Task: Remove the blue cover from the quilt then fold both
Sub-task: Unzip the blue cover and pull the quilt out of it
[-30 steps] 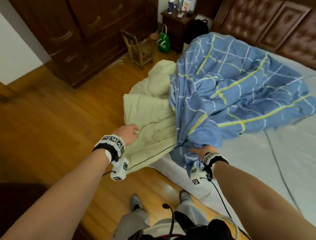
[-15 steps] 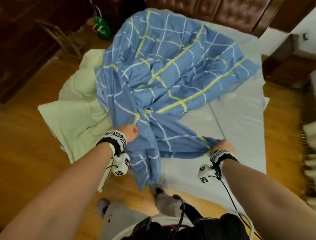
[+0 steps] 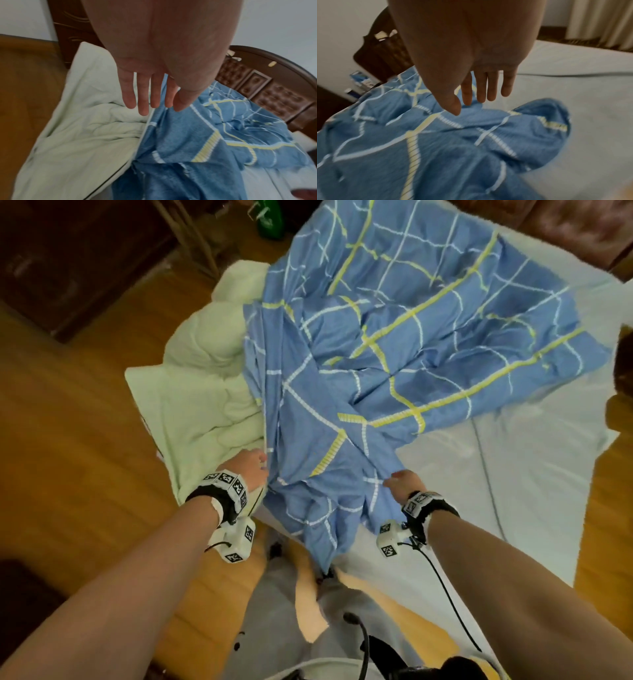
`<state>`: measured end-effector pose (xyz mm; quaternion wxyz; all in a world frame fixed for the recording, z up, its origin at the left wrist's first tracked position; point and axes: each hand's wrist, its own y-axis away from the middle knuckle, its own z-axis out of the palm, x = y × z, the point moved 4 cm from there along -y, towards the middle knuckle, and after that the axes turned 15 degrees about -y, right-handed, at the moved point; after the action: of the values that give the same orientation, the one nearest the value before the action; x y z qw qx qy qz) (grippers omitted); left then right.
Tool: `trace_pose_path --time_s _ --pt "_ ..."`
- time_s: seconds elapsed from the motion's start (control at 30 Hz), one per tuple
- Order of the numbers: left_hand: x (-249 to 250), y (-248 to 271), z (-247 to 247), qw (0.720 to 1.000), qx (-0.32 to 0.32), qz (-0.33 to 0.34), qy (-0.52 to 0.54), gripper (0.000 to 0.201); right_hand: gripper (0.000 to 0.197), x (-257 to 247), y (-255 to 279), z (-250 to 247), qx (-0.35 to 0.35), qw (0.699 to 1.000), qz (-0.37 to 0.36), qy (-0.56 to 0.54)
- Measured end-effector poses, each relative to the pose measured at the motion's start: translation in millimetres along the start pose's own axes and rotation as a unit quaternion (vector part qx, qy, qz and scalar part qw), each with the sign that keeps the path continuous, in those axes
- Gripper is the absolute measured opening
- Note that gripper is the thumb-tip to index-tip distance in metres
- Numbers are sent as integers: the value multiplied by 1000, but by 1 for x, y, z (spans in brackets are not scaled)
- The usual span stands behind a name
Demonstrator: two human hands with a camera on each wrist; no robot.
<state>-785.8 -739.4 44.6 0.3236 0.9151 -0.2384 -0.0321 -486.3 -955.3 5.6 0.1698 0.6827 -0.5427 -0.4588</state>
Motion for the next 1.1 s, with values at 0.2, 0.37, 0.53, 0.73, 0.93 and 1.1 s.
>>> trace_pose_path --time_s 0.2,0.37,0.53,0.73,0.93,1.1 --pt "-69 -47 38 997 -75 -32 8 45 106 -109 -27 109 -24 994 -72 -85" --pt "-81 -98 56 996 -89 -15 6 52 149 -139 -55 167 16 997 -77 23" --pt "-66 -158 103 994 -111 13 -7 77 147 -122 -111 216 67 997 -8 21" --pt "-38 -207 161 993 -88 29 -78 146 63 -109 -148 216 110 992 5 61" --pt "-18 -224 166 979 -105 64 -163 150 50 -109 -148 171 183 982 -28 -37" --pt "-3 -225 147 986 -102 72 -113 81 45 -105 -136 143 180 973 -58 -130"
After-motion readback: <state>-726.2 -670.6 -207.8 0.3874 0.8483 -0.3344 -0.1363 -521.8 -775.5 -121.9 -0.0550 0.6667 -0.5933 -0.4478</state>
